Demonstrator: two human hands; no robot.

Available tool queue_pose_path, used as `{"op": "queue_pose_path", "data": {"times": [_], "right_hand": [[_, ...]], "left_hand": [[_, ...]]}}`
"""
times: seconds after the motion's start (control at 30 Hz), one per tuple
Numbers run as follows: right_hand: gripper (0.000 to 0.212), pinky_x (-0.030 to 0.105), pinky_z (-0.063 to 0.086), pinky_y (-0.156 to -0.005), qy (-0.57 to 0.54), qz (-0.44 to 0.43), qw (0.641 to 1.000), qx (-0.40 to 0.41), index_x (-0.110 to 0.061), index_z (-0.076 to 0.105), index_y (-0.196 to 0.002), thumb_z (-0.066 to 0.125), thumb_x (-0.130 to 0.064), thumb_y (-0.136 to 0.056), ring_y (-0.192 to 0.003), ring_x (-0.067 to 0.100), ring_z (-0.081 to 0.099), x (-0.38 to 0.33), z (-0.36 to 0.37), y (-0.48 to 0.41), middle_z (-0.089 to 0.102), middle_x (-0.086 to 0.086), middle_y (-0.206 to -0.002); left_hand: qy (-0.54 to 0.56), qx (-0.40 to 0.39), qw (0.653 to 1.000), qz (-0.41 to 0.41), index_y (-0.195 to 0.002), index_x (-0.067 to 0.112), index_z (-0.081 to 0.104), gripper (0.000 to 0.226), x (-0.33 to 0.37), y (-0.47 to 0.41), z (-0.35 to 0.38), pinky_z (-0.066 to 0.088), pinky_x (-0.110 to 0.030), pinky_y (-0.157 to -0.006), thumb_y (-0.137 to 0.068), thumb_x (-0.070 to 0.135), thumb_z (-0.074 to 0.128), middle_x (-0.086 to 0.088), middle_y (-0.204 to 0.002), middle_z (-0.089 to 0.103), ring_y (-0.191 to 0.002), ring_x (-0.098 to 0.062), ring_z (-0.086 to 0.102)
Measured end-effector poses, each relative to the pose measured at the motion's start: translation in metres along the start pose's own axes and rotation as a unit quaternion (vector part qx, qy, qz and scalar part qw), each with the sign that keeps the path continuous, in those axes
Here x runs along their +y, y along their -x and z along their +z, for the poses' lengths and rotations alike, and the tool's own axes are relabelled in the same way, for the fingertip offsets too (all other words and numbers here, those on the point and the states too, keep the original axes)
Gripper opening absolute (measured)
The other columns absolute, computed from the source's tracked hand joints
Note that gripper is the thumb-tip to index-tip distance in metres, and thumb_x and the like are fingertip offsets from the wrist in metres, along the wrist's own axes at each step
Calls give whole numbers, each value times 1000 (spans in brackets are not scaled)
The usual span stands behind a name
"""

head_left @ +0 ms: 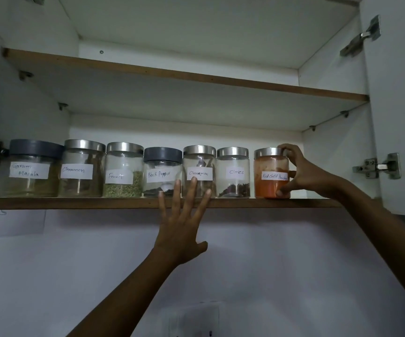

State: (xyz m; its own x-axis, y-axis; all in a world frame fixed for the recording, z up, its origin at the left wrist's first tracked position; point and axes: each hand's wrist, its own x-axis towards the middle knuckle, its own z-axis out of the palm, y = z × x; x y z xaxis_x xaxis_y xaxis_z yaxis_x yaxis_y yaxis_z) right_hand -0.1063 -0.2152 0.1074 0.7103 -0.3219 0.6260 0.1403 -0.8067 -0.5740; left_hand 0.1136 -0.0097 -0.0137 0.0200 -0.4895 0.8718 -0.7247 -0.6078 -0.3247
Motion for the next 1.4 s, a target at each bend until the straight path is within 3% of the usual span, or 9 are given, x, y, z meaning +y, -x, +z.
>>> {"op": "queue_pose_path", "data": {"times": [0.23,0.33,0.43,0.5,0.6,0.73,0.9,1.13,1.4], "right_hand": [[105,27,51,-73,-5,4,1000,15,-35,12,-140,66,19,-67,-104,22,48,3,14,-7,22,0,-142],[121,35,49,-87,14,27,999,22,-39,-6,-144,70,12,-65,-117,27,46,6,19,-7,12,-7,-145],[125,39,26,-110,75,36,991,108,-36,-17,-143,78,-6,-67,-144,26,6,12,31,8,-23,-2,-154],[117,37,19,-111,113,-13,970,213,-27,-6,-147,79,-13,-68,-143,24,3,12,51,30,-17,4,-155],[80,35,37,-105,98,-88,944,302,-16,33,-138,74,-13,-69,-129,24,34,11,100,80,22,9,-144],[26,14,38,-88,21,-124,964,235,-17,62,-95,61,-11,-70,-100,13,53,20,176,146,57,-1,-103],[13,3,36,-83,-33,-4,996,83,-10,67,-85,62,-2,-77,-98,12,56,51,270,203,64,-1,-96],[21,27,45,-86,-36,142,986,-77,-11,68,-88,61,5,-77,-95,16,53,106,386,276,64,3,-96],[20,11,37,-81,-12,227,947,-229,-7,65,-101,58,-2,-84,-101,18,53,136,449,326,60,10,-109]], "left_hand": [[1,-2,1000,6,-149,22,0,135,0,-1,3,2,-68,-104,-42,72,66,-15,-156,-12,-140,-45,1],[6,-18,1000,6,-149,23,0,133,-1,-3,0,-3,-66,-104,-45,70,67,-13,-156,-10,-140,-43,-3],[23,-32,999,26,-149,23,2,120,0,7,-8,-5,-65,-108,-57,63,68,-13,-156,-7,-141,-40,-7],[49,-24,998,43,-150,23,4,104,4,26,-16,-2,-61,-109,-70,50,65,-14,-157,-6,-142,-37,-8],[136,8,990,37,-147,20,24,73,12,70,-25,13,-53,-113,-81,30,54,-11,-155,20,-144,-31,9],[232,34,972,9,-118,18,60,38,22,139,-23,25,-40,-111,-83,22,44,0,-125,59,-127,-20,42],[266,-58,962,-23,-98,19,68,31,26,229,-6,35,-37,-101,-78,22,45,5,-102,67,-105,-13,51],[324,-239,906,-133,-83,18,72,29,42,362,13,34,-17,-77,-73,19,45,4,-84,70,-80,-13,63],[331,-366,837,-238,-114,20,62,29,62,482,26,41,-30,-100,-85,23,57,-1,-126,58,-117,-16,52]]}}
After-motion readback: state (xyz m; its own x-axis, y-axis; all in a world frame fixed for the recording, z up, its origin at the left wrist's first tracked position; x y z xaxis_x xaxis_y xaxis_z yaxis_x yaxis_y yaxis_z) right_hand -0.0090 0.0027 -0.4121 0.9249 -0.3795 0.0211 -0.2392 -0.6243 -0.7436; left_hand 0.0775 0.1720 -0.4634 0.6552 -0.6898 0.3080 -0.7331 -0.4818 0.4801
